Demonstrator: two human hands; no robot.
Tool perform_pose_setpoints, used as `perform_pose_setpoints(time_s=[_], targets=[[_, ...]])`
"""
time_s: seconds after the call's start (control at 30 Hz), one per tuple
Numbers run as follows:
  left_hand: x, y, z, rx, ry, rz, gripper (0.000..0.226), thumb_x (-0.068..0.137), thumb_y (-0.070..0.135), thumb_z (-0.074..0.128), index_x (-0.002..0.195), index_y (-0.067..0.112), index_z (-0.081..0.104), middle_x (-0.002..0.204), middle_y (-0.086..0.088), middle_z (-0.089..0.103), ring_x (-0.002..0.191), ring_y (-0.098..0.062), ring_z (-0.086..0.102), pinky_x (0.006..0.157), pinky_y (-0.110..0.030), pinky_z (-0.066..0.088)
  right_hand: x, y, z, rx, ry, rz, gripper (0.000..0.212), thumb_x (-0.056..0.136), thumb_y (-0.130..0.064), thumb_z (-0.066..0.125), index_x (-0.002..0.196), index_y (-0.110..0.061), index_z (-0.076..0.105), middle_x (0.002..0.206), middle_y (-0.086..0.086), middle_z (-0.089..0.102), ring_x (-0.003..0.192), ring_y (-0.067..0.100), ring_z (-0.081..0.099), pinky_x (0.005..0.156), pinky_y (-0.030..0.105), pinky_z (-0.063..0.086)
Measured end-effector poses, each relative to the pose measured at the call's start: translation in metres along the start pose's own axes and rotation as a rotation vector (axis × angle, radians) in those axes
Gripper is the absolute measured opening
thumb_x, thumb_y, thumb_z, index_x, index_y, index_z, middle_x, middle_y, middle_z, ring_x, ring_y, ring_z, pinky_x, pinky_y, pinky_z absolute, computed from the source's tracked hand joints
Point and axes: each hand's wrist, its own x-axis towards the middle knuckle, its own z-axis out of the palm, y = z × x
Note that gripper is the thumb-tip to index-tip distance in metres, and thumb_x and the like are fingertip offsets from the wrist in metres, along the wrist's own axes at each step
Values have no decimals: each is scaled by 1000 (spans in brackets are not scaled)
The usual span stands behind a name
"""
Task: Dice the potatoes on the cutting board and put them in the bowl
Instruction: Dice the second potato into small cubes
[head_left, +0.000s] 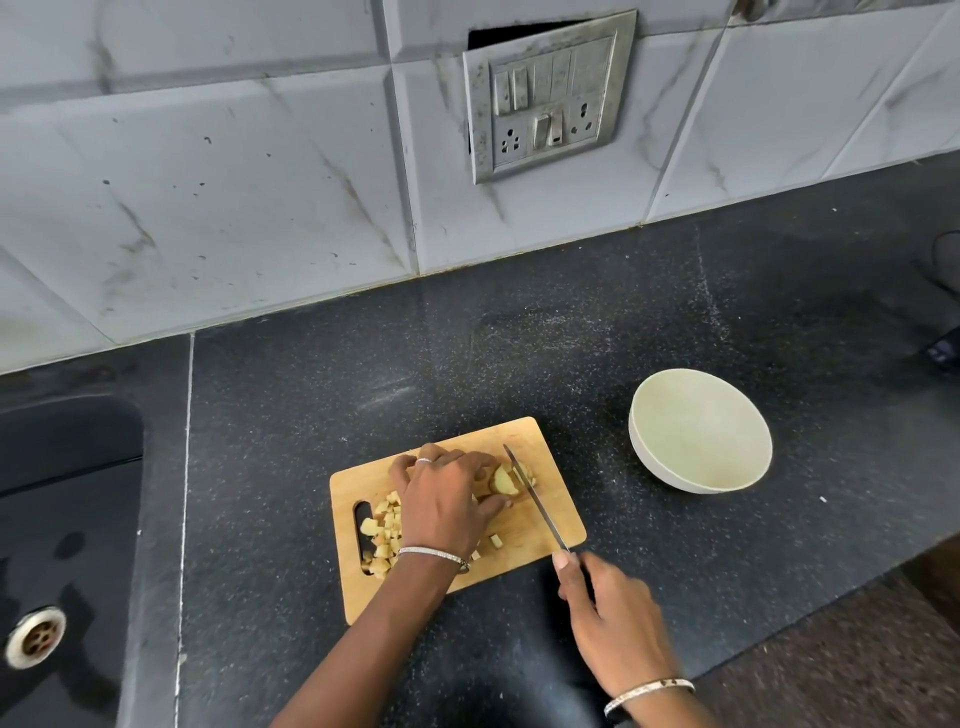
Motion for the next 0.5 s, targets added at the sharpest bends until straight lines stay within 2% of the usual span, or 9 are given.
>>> perform_pose_setpoints(time_s=[0.13, 0.37, 0.5], targets=[[3, 2, 2, 35, -33, -10, 45, 71, 63, 68, 110, 42, 65, 94, 21, 66, 106, -8, 45, 90, -37, 19, 1, -6, 1, -55, -9, 14, 47, 94, -64, 19, 80, -27, 45, 71, -4, 59, 78, 25, 63, 70, 42, 50], [3, 4, 4, 25, -35, -43, 38, 72, 61, 69, 101, 37, 68, 95, 19, 67, 106, -11, 46, 91, -40, 22, 0, -7, 2, -79, -19, -24, 50, 92, -68, 14, 87, -30, 46, 75, -4, 61, 81, 25, 63, 66, 42, 47], [1, 5, 4, 28, -33, -64, 38, 72, 61, 69, 103, 39, 67, 95, 20, 67, 106, -10, 46, 92, -41, 25, 2, -5, 2, -90, -35, -23, 52, 91, -68, 13, 87, -29, 47, 78, -4, 62, 82, 24, 64, 67, 42, 47]])
